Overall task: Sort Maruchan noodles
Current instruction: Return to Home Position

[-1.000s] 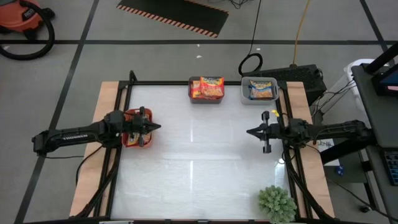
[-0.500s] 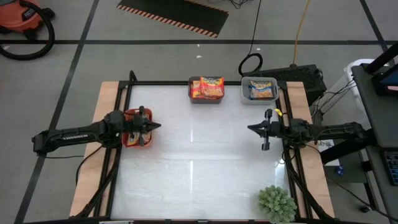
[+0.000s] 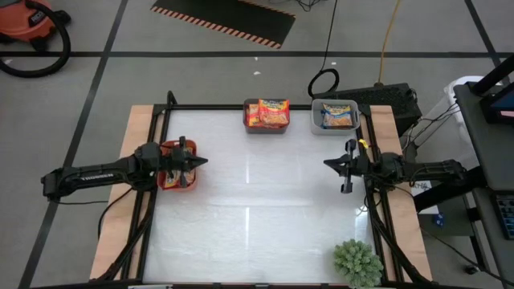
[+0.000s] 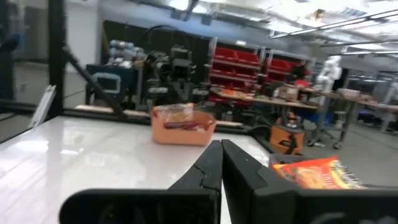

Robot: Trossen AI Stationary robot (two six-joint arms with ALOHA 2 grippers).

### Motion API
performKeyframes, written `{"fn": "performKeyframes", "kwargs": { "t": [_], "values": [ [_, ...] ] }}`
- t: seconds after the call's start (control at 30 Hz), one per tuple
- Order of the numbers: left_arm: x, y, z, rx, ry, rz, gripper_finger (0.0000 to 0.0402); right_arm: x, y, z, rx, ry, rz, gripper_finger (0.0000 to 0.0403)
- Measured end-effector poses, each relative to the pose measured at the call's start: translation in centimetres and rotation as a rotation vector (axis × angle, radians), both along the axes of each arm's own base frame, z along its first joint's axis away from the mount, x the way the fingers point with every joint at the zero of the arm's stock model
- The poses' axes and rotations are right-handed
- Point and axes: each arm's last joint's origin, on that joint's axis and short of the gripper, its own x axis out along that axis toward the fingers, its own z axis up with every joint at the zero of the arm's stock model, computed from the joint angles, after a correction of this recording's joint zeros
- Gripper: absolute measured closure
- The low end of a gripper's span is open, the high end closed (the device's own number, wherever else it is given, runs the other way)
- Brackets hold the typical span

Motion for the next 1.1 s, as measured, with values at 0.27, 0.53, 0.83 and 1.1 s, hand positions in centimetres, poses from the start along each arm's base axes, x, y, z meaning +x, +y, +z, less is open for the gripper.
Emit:
{"fn": "performKeyframes", "kwargs": {
  "t": [0.27, 0.53, 0.83, 1.1],
  "values": [
    [0.0, 0.0, 0.0, -0.003, -0.005, 0.0, 0.0398, -0.2, -0.1, -0.2, 0.035, 0.01, -0.037, 0.0403],
    [0.0, 0.0, 0.1, 0.003, -0.012, -0.002, 0.0398, -0.1, 0.1, -0.9, 0.085, 0.072, 0.045, 0.0403],
    [0.0, 0.0, 0.5, 0.014, -0.046, -0.002, 0.0398, -0.1, 0.5, -1.2, 0.132, 0.107, 0.189, 0.0403],
    [0.0, 0.0, 0.5, -0.005, -0.053, -0.009, 0.0398, -0.1, 0.6, -1.2, 0.149, 0.112, 0.205, 0.0403]
  ]
}}
